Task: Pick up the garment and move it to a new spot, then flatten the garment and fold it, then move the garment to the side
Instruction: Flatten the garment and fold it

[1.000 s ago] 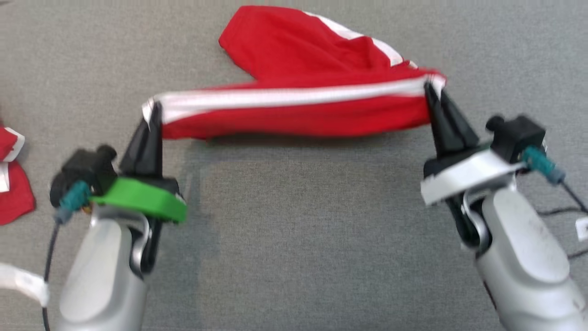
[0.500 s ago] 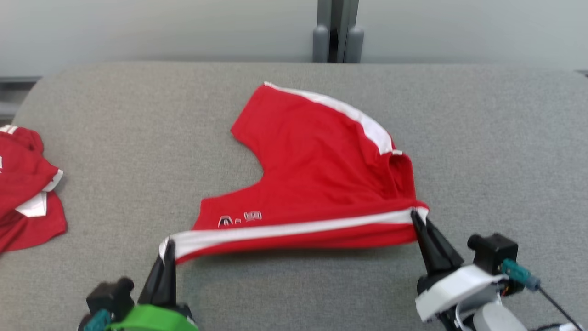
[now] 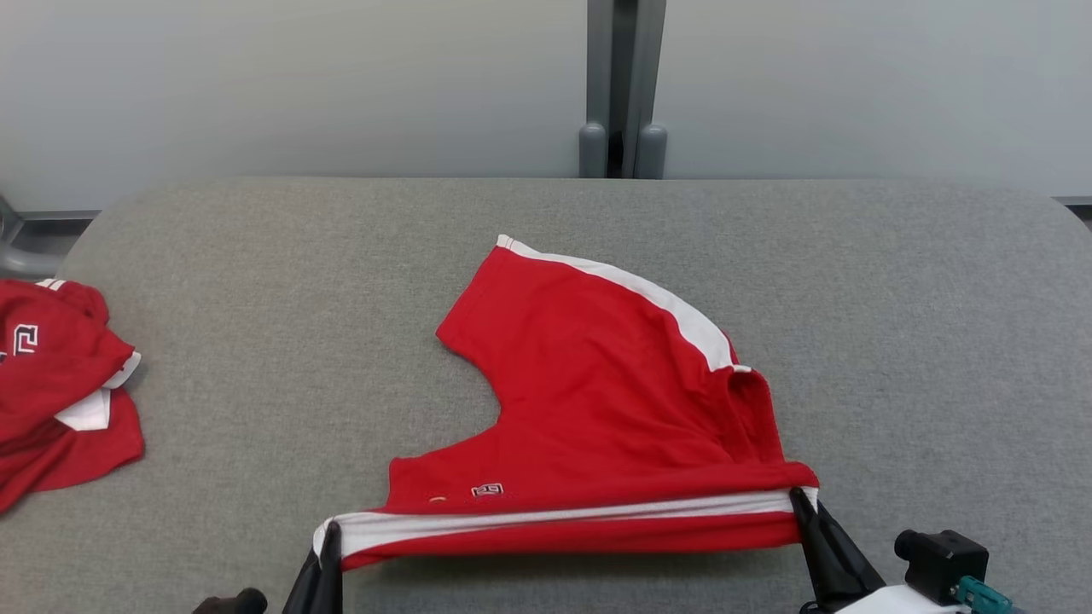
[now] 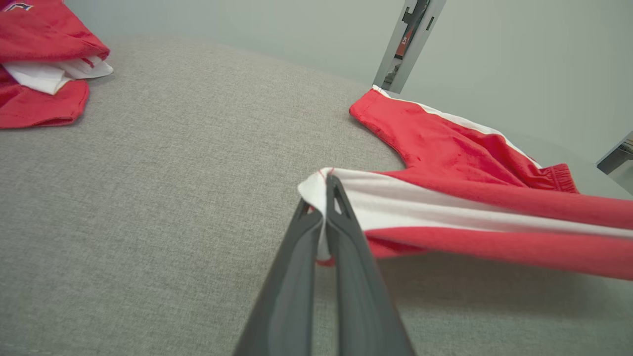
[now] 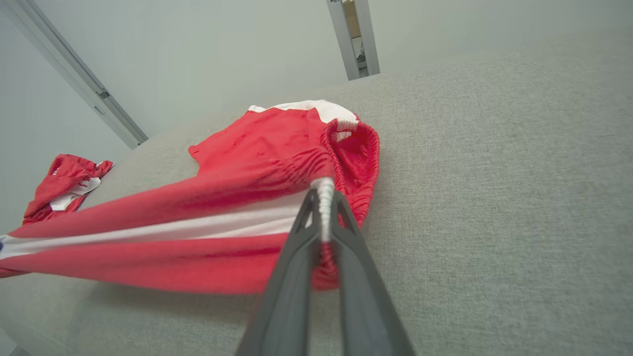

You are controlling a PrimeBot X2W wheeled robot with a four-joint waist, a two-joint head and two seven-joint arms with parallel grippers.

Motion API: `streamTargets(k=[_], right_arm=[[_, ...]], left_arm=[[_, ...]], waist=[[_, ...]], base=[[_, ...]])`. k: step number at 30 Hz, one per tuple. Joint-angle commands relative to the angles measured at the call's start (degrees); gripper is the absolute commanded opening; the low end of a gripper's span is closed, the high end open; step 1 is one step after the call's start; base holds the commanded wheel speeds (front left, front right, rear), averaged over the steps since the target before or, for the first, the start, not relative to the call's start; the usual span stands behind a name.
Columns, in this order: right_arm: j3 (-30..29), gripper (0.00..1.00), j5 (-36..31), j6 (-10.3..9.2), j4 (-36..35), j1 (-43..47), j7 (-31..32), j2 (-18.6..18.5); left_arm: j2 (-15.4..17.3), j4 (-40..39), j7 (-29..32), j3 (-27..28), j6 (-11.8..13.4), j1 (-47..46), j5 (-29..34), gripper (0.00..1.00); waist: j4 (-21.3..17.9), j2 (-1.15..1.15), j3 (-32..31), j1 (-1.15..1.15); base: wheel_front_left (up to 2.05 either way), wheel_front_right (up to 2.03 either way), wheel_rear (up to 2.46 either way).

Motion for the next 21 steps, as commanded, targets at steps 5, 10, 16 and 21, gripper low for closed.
streamTargets(k=[5,10,16,21], right_arm=[[-1.22,0.0,-0.29,-0.19,-0.12,-4.45,-0.2,1.29],[-2.19,0.0,-0.63,-0.18,1.9,-11.73,-0.2,2.96],[-1.71,0.0,0.61,-0.17,5.34,-21.05,-0.2,4.05],[0.27,0.0,4.59,-0.17,5.9,-26.91,-0.19,4.09]], left_arm=[[2.2,0.22,-0.04,-3.2,0.23,-8.82,0.73,0.0],[7.41,4.71,-0.03,-10.54,0.22,-21.79,-1.78,0.0],[15.88,10.36,2.12,-24.04,0.21,-39.13,-12.06,0.0],[21.69,12.62,5.03,-32.52,0.21,-50.86,-20.47,0.0]], waist=[[-2.1,0.0,4.29,0.0],[-4.24,0.0,10.45,0.0],[-7.01,0.0,18.02,0.0],[-9.05,0.0,22.88,0.0]], base=[[0.0,0.0,0.0],[0.0,0.0,0.0],[0.0,0.0,0.0],[0.0,0.0,0.0]])
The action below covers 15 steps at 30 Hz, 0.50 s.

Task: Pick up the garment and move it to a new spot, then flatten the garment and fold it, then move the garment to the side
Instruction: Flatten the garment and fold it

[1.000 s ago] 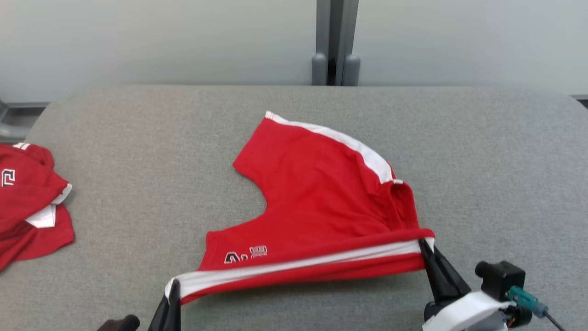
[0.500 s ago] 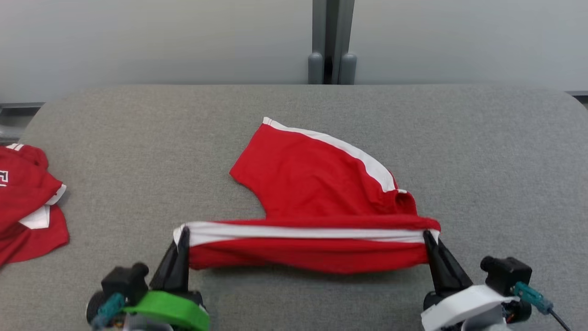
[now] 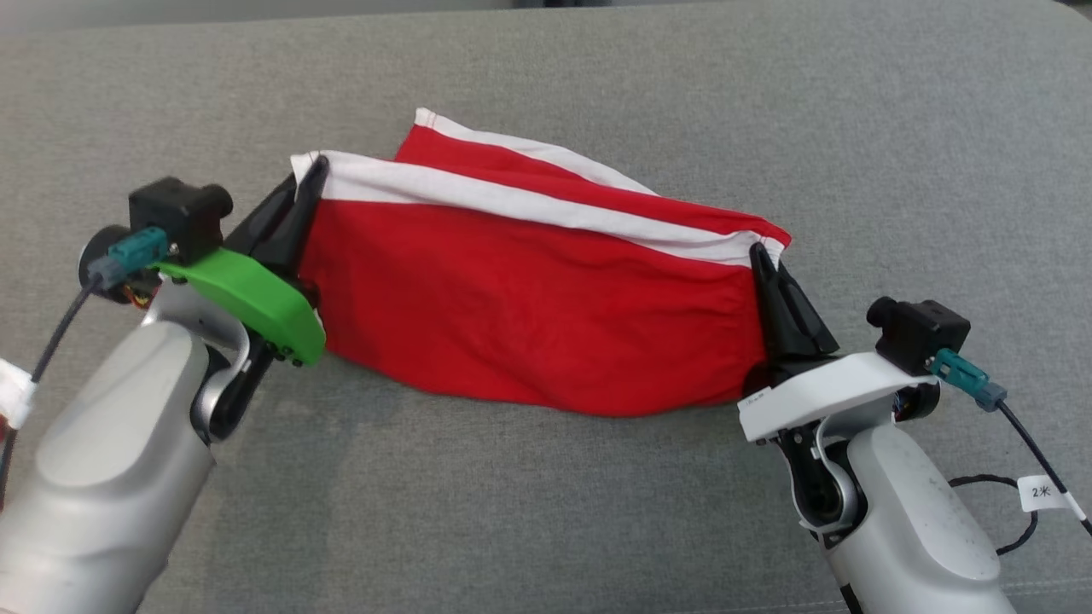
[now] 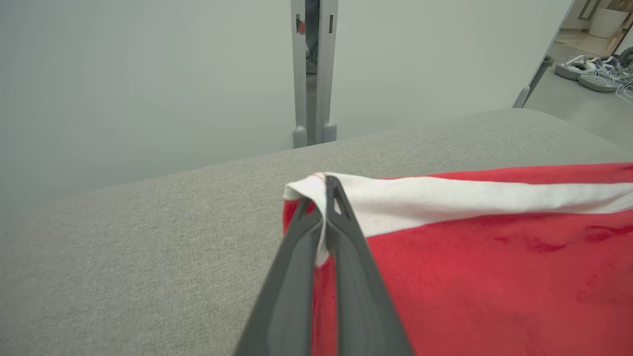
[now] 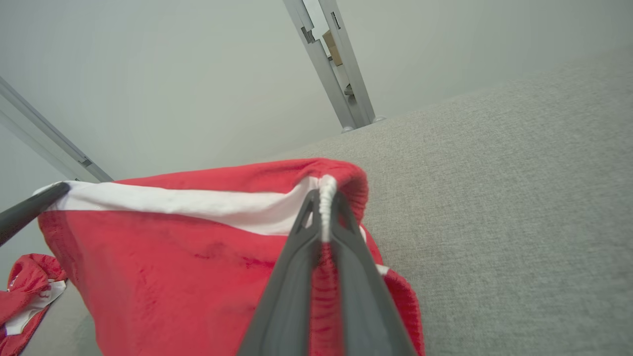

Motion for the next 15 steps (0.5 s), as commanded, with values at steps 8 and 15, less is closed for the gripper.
streamTargets(k=[8,15], right_arm=[[1.11,0.0,2.63,-0.09,2.62,-5.89,-0.18,-0.18],[2.64,0.0,5.02,-0.09,2.93,-7.8,-0.18,-0.14]], left_arm=[[6.6,0.85,2.89,-12.54,0.14,-13.85,-10.79,0.0],[8.95,4.11,0.8,-18.16,0.14,-20.18,-16.79,0.0]], waist=[[-6.41,0.0,9.92,0.0],[-8.77,0.0,11.98,0.0]], base=[[0.0,0.0,0.0],[0.0,0.0,0.0]])
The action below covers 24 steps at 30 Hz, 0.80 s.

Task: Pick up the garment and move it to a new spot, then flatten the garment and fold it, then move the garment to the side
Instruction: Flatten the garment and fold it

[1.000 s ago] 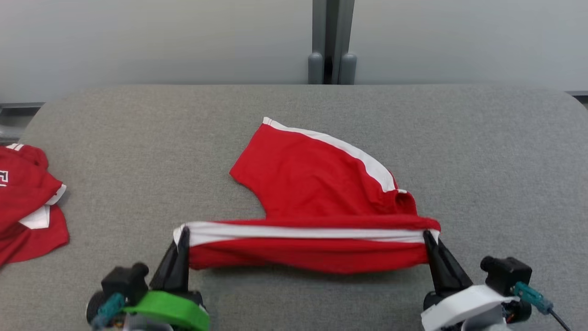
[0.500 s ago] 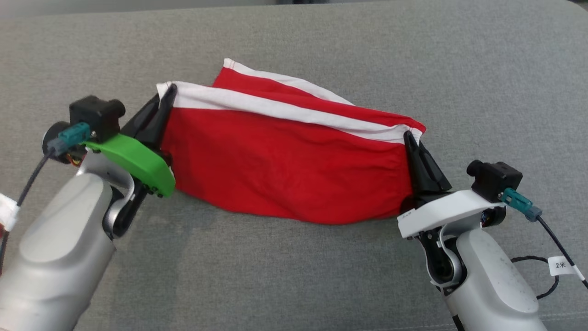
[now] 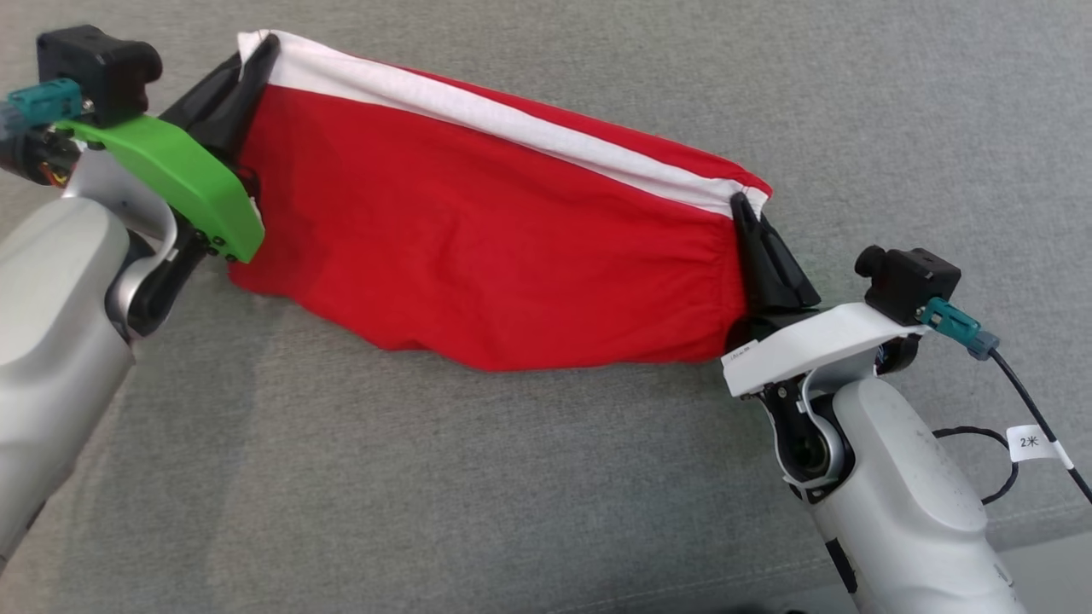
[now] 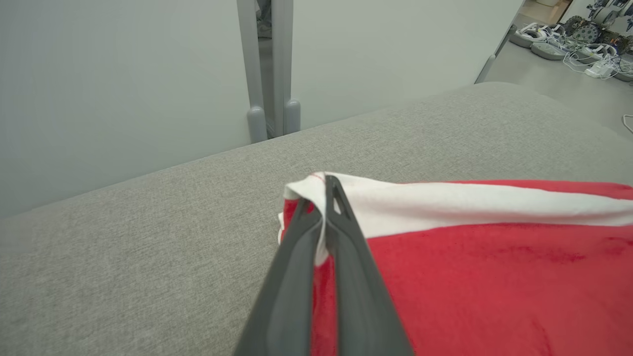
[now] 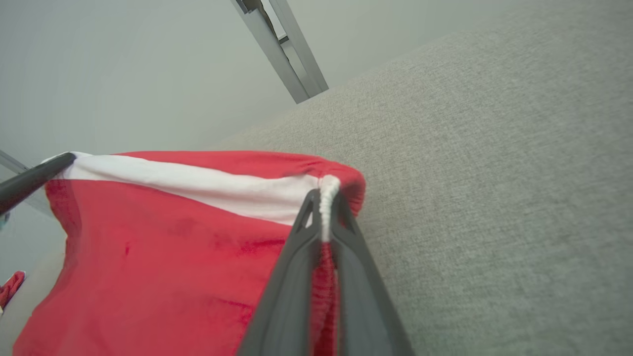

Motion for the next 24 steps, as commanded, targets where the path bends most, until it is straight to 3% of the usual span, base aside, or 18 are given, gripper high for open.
streamTargets(k=[1,10,11,12,13,14,19,24], right_arm=[[0.17,0.0,0.68,-0.09,0.03,-0.94,-0.17,-0.1],[1.81,0.0,3.09,-0.09,-0.7,-0.86,-0.18,-0.1],[1.97,0.05,3.38,-0.09,-0.73,-0.9,-0.18,-0.1],[2.12,0.47,3.5,-0.09,-0.96,-0.98,-0.18,-0.11],[2.19,1.0,3.36,-0.09,-1.22,-1.03,-0.18,-0.1],[2.06,1.0,3.26,-0.09,-1.51,-0.9,-0.17,-0.1],[0.82,1.0,1.1,-0.09,-1.89,0.81,-0.17,-0.08],[-2.66,1.0,-1.18,-0.09,-2.49,3.29,-0.17,-0.06]], left_arm=[[0.86,0.98,-0.6,-0.63,0.14,-1.27,-0.97,0.0],[0.59,6.7,-2.71,-6.0,0.14,-3.88,-4.6,0.0],[0.39,7.18,-3.07,-6.35,0.14,-3.85,-4.88,0.0],[0.17,7.74,-3.52,-6.91,0.14,-3.71,-5.23,0.07],[0.01,8.24,-3.97,-7.14,0.14,-3.52,-5.38,0.46],[-0.19,8.8,-4.4,-7.43,0.14,-3.1,-5.57,1.0],[-1.88,11.1,-5.92,-6.25,0.14,-0.95,-6.96,1.0],[-4.25,9.79,-6.11,3.1,0.14,3.85,-5.59,1.0]], waist=[[-2.22,0.0,2.02,0.0],[-3.79,0.0,3.35,0.0],[-3.81,0.0,3.36,0.0],[-3.8,0.0,3.3,0.0],[-3.72,0.0,3.18,0.0],[-3.58,0.0,2.97,0.0],[-2.63,0.0,1.35,0.0],[-1.1,0.0,-0.6,0.0]], base=[[0.0,0.0,0.0],[0.0,0.0,0.0],[0.0,0.0,0.0],[0.0,0.0,0.0],[0.0,0.0,0.0],[0.0,0.0,0.0],[0.0,0.0,0.0],[0.0,0.0,0.0]])
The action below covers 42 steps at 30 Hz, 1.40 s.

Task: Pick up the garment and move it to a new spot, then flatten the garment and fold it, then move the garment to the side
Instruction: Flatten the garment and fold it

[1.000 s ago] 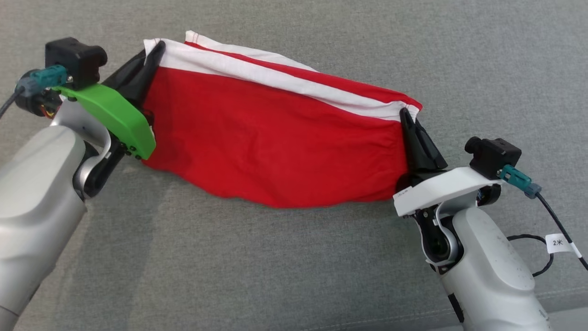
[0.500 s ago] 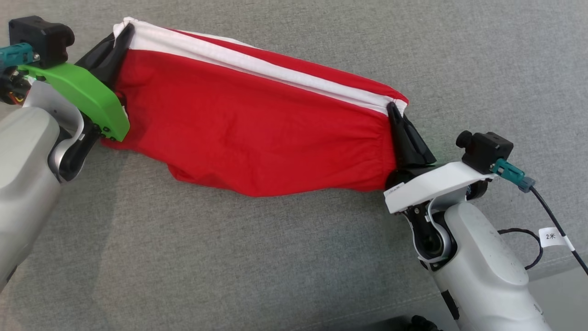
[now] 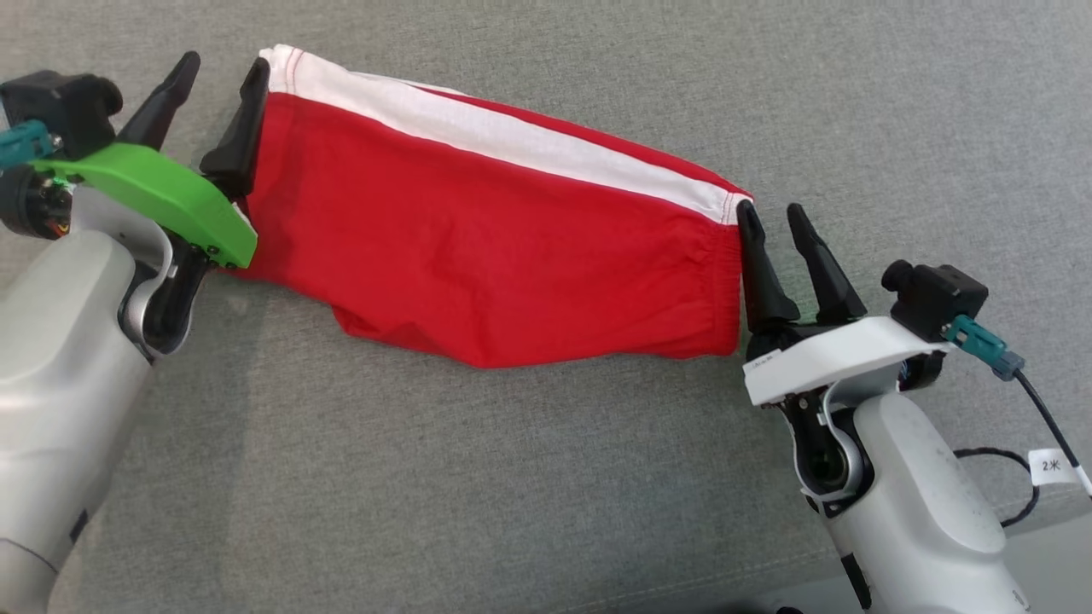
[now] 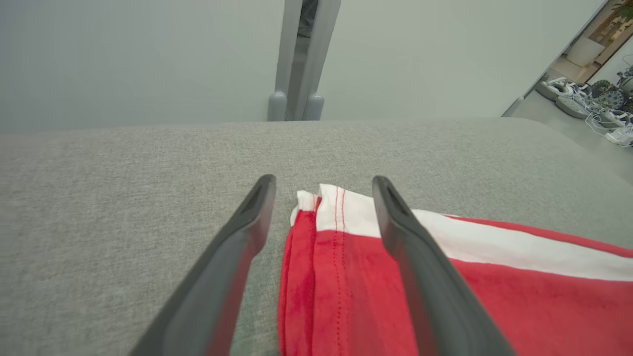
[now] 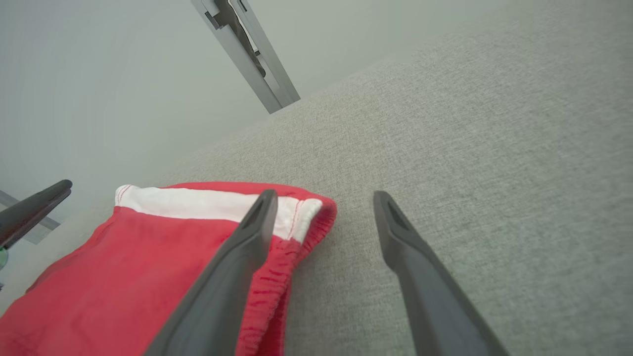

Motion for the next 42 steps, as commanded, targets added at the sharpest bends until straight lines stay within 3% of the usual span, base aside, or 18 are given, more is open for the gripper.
streamTargets(k=[1,6,10,23,24,25,26,30,34,42], right_arm=[[-0.69,1.0,-0.41,-0.09,0.09,1.27,-0.17,-0.09],[-3.73,1.0,-3.65,-0.09,0.06,2.96,-0.18,-0.12],[-5.85,1.0,-5.31,-0.09,-0.46,3.56,-0.17,-0.11],[-8.21,1.0,-5.84,-0.09,-0.51,5.2,-0.17,-0.1],[-8.31,1.0,-5.77,-0.09,-0.47,5.23,-0.17,-0.11],[-8.38,1.0,-6.22,-0.09,-0.63,5.21,-0.17,-0.11],[-8.47,1.0,-6.47,-0.09,-0.7,5.28,-0.17,-0.1],[-9.34,1.0,-7.18,-0.09,-0.47,6.23,-0.17,-0.1],[-9.86,1.0,-8.26,-0.09,-0.18,7.1,-0.17,-0.11],[-10.04,1.0,-10.6,-0.09,0.77,10.07,-0.17,-0.13]], left_arm=[[-0.43,-0.97,-0.13,2.49,0.14,3.03,1.08,1.0],[-2.08,-2.62,-0.1,9.48,0.14,10.45,4.97,1.0],[-3.79,-1.89,-0.09,11.99,0.14,14.13,5.72,1.0],[-6.93,7.43,0.02,10.39,0.14,15.15,8.64,1.0],[-7.2,8.2,0.04,10.12,0.14,15.33,8.61,0.81],[-7.48,8.94,0.17,9.67,0.14,15.48,8.57,0.13],[-7.42,9.12,0.23,9.12,0.14,15.31,9.39,0.0],[-8.23,9.0,0.09,10.33,0.13,16.39,9.38,0.0],[-8.97,7.88,-0.05,15.4,0.14,18.93,10.41,0.0],[-14.15,3.69,-0.08,26.41,1.73,29.33,18.92,0.0]], waist=[[1.08,0.0,-1.26,0.0],[1.38,0.0,-2.46,0.0],[1.16,0.0,-2.49,0.0],[-0.28,0.0,-2.86,0.0],[-0.33,0.0,-2.96,0.0],[-0.34,0.0,-3.12,0.0],[-0.28,0.0,-3.29,0.0],[0.61,0.0,-4.81,0.0],[2.22,0.0,-7.26,0.0],[6.75,0.0,-12.98,0.0]], base=[[0.0,0.0,0.0],[0.0,0.0,0.0],[0.0,0.0,0.0],[0.0,0.0,0.0],[0.0,0.0,0.0],[0.0,0.0,0.0],[0.0,0.0,0.0],[0.0,0.0,0.0],[0.0,0.0,0.0],[0.0,0.0,0.0]])
